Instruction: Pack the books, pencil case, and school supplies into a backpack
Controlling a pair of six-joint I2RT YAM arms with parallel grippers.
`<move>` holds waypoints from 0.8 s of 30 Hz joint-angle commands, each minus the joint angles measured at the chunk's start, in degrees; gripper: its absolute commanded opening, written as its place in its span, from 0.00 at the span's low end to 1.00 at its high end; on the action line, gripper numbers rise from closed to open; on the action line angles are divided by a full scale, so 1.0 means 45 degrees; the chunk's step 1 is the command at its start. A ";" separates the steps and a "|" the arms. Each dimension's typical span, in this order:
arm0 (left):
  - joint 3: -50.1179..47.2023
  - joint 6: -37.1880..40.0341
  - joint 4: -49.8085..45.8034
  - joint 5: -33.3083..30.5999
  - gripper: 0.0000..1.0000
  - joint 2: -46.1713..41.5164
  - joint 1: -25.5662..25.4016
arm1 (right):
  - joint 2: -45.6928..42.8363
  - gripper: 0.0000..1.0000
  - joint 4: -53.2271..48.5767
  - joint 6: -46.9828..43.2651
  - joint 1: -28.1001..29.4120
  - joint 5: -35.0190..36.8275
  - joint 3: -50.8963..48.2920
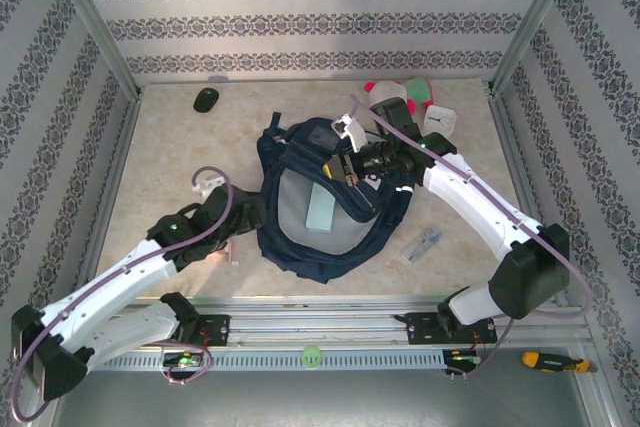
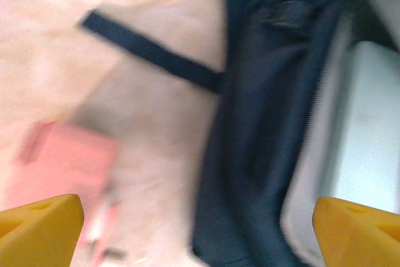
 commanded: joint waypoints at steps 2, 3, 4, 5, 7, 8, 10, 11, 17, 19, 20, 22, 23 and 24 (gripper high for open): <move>-0.0628 -0.1264 -0.3841 -0.0358 0.95 -0.1555 0.1149 | -0.0320 0.00 0.0441 -0.0325 -0.0091 -0.0664 -0.0002; -0.0862 -0.1199 -0.3859 -0.0082 0.94 -0.1754 0.1418 | -0.0316 0.00 0.0426 -0.0360 -0.0105 -0.0663 -0.0007; -0.1084 -0.1156 -0.3858 0.0181 0.94 -0.1858 0.1659 | -0.0299 0.00 0.0405 -0.0370 -0.0096 -0.0644 -0.0003; -0.1309 -0.1094 -0.3759 0.0411 0.94 -0.1865 0.1843 | -0.0290 0.00 0.0404 -0.0383 -0.0098 -0.0654 -0.0021; -0.1633 -0.0860 -0.3402 0.0822 0.95 -0.1634 0.2031 | -0.0290 0.00 0.0404 -0.0386 -0.0087 -0.0654 -0.0037; -0.1801 -0.0691 -0.3126 0.1032 0.95 -0.1421 0.2109 | -0.0319 0.00 0.0409 -0.0381 -0.0087 -0.0662 -0.0041; -0.1982 -0.0416 -0.2656 0.1273 0.95 -0.0875 0.2287 | -0.0328 0.00 0.0404 -0.0381 -0.0086 -0.0673 -0.0090; -0.2063 -0.0201 -0.2289 0.1385 0.95 -0.0566 0.2419 | -0.0350 0.00 0.0414 -0.0384 -0.0086 -0.0657 -0.0110; -0.2067 0.1484 -0.0456 0.1825 0.96 0.0625 0.3600 | -0.0597 0.00 0.0355 -0.0426 -0.0086 -0.0653 -0.0342; -0.2111 0.1989 0.0102 0.2306 0.96 0.0916 0.4118 | -0.0641 0.00 0.0365 -0.0445 -0.0086 -0.0654 -0.0422; -0.2122 0.2194 0.0383 0.2492 0.96 0.1144 0.4294 | -0.0648 0.00 0.0365 -0.0441 -0.0091 -0.0654 -0.0449; -0.2099 0.2675 0.0849 0.2894 0.96 0.1633 0.4502 | -0.0640 0.00 0.0364 -0.0445 -0.0096 -0.0669 -0.0471; -0.2117 0.3063 0.1146 0.3189 0.96 0.1932 0.4560 | -0.0603 0.00 0.0355 -0.0434 -0.0086 -0.0683 -0.0470; -0.2088 0.3358 0.1414 0.3408 0.96 0.2234 0.4591 | -0.0586 0.00 0.0365 -0.0442 -0.0086 -0.0705 -0.0471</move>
